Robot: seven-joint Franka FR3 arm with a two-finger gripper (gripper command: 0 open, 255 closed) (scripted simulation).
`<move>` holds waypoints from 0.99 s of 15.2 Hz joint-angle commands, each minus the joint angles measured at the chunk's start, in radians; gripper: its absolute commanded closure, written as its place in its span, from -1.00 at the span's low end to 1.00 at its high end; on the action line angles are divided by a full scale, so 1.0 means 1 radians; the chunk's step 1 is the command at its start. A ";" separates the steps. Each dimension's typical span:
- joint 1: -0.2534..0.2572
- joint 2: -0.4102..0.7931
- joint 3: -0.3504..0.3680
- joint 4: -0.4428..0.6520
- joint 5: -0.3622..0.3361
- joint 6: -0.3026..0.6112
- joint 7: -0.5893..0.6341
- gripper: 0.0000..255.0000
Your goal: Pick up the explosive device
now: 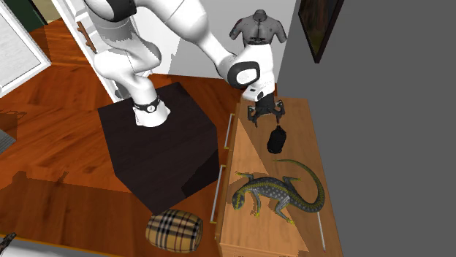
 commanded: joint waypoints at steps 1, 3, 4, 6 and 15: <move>0.084 0.080 -0.065 0.081 -0.078 -0.025 0.095 -1.00; 0.154 0.159 -0.117 0.167 -0.129 -0.047 0.161 -1.00; 0.185 0.198 -0.139 0.211 -0.149 -0.058 0.189 -1.00; 0.219 0.240 -0.163 0.263 -0.166 -0.070 0.215 -1.00; 0.268 0.316 -0.227 0.288 -0.250 -0.027 0.283 -1.00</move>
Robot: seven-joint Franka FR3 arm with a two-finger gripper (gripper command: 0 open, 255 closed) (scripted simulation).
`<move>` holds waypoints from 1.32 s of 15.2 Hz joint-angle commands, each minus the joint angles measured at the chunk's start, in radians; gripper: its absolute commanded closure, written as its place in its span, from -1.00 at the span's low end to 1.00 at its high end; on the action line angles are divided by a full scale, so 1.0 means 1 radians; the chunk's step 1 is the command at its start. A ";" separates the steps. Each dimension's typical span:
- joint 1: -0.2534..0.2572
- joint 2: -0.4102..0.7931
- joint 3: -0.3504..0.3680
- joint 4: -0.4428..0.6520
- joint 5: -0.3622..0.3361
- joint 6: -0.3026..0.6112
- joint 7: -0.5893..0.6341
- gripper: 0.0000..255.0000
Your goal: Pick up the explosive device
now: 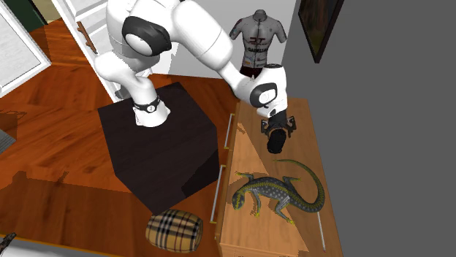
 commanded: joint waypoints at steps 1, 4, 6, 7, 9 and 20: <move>0.003 0.004 -0.003 0.001 -0.005 0.002 0.004 1.00; 0.002 0.002 -0.003 -0.001 -0.005 0.003 0.004 1.00; 0.002 0.001 -0.003 -0.003 -0.005 0.004 0.006 1.00; 0.002 0.001 -0.004 -0.004 -0.006 0.005 0.007 1.00; 0.002 -0.001 -0.003 -0.005 -0.006 0.004 0.007 1.00; -0.062 -0.096 0.081 -0.031 0.107 -0.053 -0.086 1.00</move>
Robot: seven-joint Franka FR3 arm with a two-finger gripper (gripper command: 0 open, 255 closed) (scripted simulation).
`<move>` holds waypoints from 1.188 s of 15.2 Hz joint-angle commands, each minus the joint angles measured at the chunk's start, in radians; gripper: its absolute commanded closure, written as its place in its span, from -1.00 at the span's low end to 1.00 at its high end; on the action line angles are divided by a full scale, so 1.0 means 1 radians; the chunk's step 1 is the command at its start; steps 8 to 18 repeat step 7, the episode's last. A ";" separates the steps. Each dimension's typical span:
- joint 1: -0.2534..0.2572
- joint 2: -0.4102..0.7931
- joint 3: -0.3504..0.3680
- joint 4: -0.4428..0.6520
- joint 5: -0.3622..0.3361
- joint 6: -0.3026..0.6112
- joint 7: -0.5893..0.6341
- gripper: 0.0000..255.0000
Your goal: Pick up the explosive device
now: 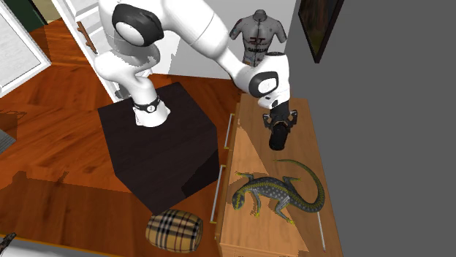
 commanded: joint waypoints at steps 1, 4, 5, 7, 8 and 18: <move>-0.013 -0.018 0.017 -0.002 0.023 -0.012 -0.020 1.00; -0.033 -0.047 0.043 -0.007 0.058 -0.030 -0.048 1.00; -0.039 -0.056 0.051 -0.008 0.070 -0.037 -0.057 1.00; -0.040 -0.057 0.052 -0.008 0.072 -0.038 -0.058 1.00; -0.040 -0.057 0.052 -0.008 0.072 -0.038 -0.058 1.00; -0.040 -0.057 0.052 -0.008 0.072 -0.038 -0.058 1.00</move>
